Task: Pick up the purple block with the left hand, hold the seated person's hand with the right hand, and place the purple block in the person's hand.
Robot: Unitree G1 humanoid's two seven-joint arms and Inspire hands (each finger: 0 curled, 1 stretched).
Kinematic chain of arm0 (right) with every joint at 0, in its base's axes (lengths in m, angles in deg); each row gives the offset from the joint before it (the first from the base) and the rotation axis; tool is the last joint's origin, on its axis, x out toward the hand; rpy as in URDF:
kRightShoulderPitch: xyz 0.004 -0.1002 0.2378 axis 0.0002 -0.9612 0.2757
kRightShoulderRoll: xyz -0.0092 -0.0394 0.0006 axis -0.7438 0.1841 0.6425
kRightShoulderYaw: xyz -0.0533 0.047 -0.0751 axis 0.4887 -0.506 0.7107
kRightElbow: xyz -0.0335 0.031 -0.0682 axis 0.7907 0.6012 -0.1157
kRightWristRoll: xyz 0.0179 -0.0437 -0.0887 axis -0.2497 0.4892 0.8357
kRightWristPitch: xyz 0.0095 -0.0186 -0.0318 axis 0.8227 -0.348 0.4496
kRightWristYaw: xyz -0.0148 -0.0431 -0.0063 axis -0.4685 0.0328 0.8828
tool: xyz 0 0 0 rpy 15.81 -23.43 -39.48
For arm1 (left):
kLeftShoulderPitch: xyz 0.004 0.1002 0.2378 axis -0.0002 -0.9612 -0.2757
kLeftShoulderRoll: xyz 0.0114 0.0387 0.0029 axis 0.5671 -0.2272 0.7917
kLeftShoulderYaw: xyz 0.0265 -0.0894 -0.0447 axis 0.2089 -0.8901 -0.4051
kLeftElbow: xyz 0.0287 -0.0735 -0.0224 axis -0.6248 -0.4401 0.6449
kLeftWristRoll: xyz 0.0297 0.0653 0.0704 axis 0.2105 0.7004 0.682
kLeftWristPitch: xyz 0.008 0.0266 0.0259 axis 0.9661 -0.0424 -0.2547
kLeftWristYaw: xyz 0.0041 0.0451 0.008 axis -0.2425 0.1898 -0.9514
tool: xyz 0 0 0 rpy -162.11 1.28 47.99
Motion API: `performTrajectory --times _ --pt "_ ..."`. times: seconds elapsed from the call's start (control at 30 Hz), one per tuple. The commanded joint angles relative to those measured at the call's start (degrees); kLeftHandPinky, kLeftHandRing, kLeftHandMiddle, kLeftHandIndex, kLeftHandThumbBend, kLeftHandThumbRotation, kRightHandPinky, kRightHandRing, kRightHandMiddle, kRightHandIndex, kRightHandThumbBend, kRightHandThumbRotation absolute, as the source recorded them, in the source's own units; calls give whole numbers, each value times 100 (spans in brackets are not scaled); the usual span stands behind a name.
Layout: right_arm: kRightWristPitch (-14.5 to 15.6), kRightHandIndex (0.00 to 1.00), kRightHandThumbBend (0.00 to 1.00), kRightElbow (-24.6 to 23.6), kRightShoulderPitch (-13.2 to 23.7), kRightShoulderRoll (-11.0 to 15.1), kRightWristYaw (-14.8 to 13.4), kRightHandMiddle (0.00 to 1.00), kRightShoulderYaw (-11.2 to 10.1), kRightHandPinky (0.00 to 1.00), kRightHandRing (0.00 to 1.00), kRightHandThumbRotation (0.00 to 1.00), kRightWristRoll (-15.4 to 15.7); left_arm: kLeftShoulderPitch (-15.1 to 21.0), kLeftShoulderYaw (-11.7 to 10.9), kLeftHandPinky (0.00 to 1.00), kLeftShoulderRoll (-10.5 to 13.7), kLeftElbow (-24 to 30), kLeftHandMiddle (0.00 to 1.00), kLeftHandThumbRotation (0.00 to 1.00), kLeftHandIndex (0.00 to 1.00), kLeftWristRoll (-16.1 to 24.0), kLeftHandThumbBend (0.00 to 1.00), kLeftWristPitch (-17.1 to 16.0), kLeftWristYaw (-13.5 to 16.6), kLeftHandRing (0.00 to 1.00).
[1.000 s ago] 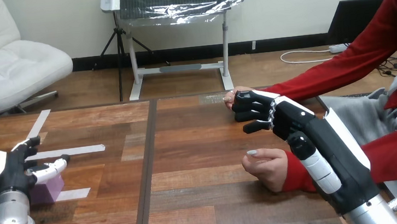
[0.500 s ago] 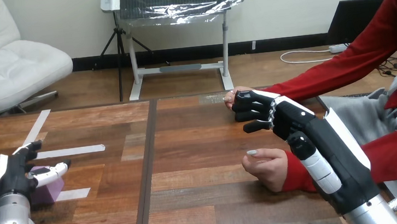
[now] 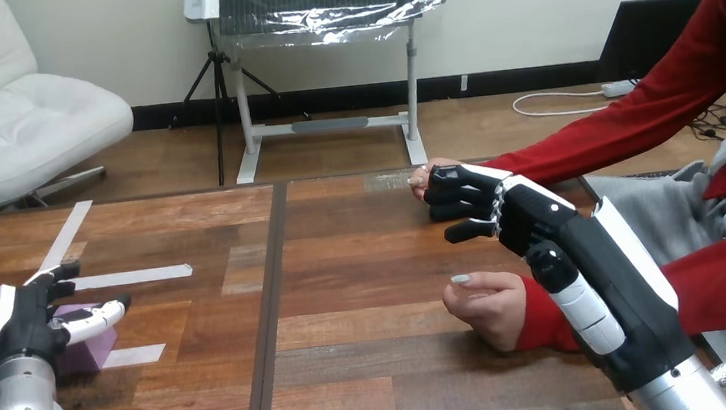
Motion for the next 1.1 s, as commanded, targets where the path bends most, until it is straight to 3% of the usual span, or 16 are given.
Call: performTrajectory --times 0.0,0.47,1.07 --pt "-49 80 81 -285 136 95 40 79 -55 71 77 100 -123 262 150 77 30 58 86 4 83 172 59 8 119 84" --pt "-67 81 80 -289 130 75 70 80 -70 72 78 100 -127 303 626 75 95 104 83 1 80 803 65 138 475 81" --pt "-55 81 80 -280 134 85 116 80 -61 73 78 100 -172 394 1054 79 126 61 81 0 78 1349 76 402 752 82"
